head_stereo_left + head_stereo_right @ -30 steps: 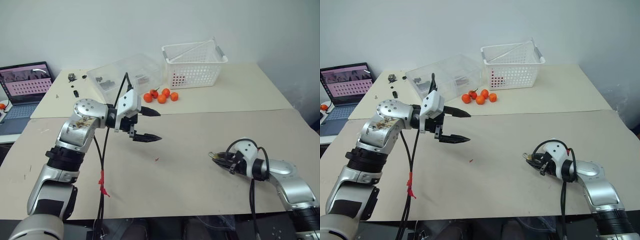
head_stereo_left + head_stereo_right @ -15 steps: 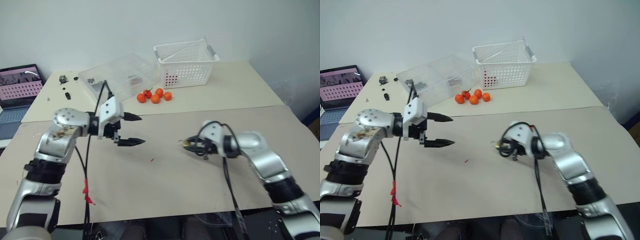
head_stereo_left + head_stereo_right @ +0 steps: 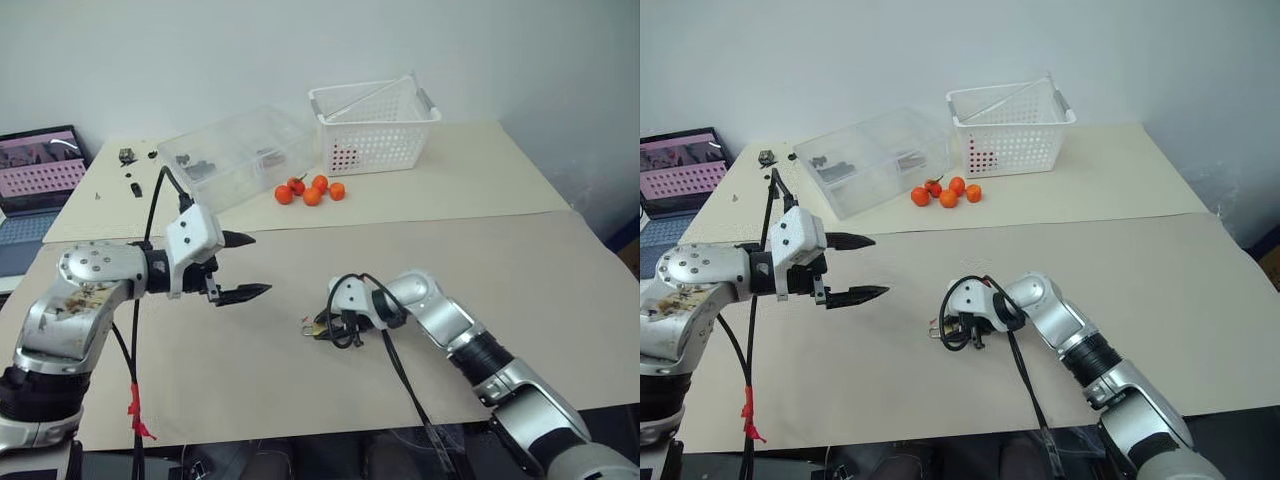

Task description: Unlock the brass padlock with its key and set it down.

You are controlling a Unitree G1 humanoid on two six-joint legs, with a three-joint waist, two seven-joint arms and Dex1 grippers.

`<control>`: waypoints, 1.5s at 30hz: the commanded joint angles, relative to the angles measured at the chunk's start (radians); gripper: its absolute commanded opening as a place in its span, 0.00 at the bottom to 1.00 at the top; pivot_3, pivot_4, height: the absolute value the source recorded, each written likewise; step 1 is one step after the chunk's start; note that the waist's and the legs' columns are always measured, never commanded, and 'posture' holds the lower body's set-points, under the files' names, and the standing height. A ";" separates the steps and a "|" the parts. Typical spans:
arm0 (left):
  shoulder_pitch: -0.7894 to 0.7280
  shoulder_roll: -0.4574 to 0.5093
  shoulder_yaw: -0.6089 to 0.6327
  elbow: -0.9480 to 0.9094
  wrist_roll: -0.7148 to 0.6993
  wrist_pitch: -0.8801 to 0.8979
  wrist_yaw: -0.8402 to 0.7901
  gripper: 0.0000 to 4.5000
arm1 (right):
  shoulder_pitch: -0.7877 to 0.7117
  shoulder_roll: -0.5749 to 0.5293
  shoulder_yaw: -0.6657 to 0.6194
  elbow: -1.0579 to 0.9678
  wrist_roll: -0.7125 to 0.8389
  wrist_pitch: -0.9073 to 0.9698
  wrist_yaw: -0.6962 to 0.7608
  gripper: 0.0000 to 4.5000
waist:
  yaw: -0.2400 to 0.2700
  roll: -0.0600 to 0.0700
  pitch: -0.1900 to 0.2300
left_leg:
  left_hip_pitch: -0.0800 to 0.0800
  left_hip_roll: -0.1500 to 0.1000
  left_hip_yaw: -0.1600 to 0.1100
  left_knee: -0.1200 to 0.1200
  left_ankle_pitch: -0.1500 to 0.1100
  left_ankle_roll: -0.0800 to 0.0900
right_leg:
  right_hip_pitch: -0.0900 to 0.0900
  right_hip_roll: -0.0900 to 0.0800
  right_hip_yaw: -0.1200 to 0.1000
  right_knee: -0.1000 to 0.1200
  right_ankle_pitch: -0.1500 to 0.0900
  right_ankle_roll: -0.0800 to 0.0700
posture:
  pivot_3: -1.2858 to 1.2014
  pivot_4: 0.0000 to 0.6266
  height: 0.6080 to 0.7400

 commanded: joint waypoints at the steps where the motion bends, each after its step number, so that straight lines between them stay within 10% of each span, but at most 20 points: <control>1: 0.013 0.027 0.041 -0.050 -0.022 0.018 0.029 1.00 | -0.025 0.012 -0.022 0.007 0.007 -0.019 0.030 0.50 | -0.001 0.000 0.000 | 0.000 0.001 0.000 0.000 0.000 0.000 | 0.000 0.001 0.000 0.000 0.000 0.000 | 0.52 0.24 1.00; 8: 0.006 0.004 0.011 -0.006 -0.060 0.004 0.014 1.00 | -0.022 -0.107 -0.131 -0.264 0.204 0.310 0.177 0.99 | 0.003 0.000 0.000 | -0.001 0.002 0.002 0.000 -0.001 -0.001 | -0.002 0.001 0.000 0.000 0.001 -0.002 | 0.52 0.24 1.00; 21: -0.002 -0.104 -0.260 0.267 0.092 -0.291 -0.107 1.00 | 0.179 -0.365 -0.388 -0.620 0.390 0.604 0.071 0.99 | 0.027 0.000 -0.001 | -0.001 0.003 0.007 0.000 -0.002 -0.001 | -0.001 0.000 0.001 -0.002 0.002 -0.003 | 0.52 0.24 1.00; 45: -0.067 -0.362 -0.437 0.618 0.325 -0.651 -0.105 1.00 | 0.316 -0.441 -0.487 -0.743 0.462 0.666 -0.134 0.99 | 0.030 -0.001 -0.001 | -0.002 0.005 0.021 0.003 -0.002 0.001 | 0.000 0.000 0.002 -0.003 0.003 -0.006 | 0.52 0.24 1.00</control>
